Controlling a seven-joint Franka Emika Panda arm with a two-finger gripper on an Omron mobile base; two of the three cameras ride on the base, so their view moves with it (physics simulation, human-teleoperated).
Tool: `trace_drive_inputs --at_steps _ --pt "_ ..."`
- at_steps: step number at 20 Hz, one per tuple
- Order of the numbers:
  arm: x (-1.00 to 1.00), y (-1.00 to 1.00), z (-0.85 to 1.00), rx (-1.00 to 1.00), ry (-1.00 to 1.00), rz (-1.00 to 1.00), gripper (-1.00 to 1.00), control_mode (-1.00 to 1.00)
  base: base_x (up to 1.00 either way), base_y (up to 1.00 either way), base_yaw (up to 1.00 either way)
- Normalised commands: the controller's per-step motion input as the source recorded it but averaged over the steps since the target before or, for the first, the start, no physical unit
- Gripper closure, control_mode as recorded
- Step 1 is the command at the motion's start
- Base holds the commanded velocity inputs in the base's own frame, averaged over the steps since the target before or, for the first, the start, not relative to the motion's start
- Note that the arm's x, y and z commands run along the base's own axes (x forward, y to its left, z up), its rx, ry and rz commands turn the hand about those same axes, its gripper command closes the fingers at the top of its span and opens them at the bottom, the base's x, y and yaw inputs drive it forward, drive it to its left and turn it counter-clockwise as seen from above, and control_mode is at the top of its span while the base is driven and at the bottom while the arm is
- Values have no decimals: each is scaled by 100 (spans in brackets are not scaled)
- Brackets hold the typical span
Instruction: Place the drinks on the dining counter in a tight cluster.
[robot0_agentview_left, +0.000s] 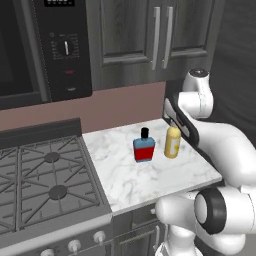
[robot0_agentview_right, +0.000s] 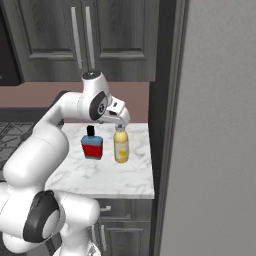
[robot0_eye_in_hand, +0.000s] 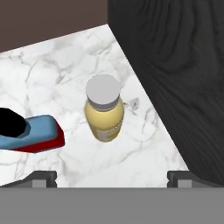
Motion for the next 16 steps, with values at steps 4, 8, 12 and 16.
trace_drive_inputs --at_steps 4,8,12,16 --pt "18 0 -11 0 0 0 -100 -100 0 0 0" --pt "20 0 -10 0 0 0 -100 -100 0 0 0" --pt "15 -2 -13 0 0 0 -100 -100 0 0 0" --pt "12 -5 -13 0 0 0 -100 -100 0 0 0"
